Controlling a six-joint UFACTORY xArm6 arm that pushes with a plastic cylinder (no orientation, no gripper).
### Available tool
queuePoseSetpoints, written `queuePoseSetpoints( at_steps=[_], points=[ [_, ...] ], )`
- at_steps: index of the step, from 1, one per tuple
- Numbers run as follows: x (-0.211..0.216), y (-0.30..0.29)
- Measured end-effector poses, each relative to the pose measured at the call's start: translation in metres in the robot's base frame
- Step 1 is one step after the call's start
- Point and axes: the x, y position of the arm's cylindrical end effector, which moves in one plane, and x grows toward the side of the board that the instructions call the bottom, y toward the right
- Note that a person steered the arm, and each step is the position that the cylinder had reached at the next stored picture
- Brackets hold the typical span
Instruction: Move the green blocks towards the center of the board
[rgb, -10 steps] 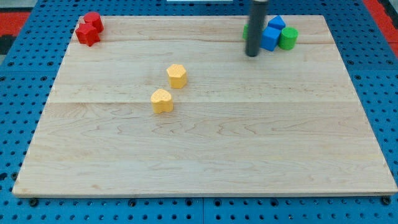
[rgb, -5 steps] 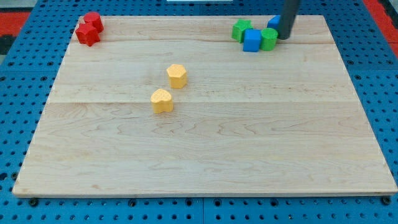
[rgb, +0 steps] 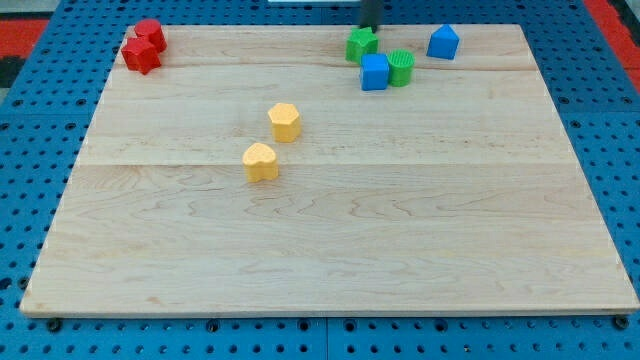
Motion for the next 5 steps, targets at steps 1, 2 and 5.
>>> queuePoseSetpoints(
  at_steps=[1, 2, 5],
  points=[
    [0.015, -0.005],
    [0.02, 0.05],
    [0.081, 0.098]
  ],
)
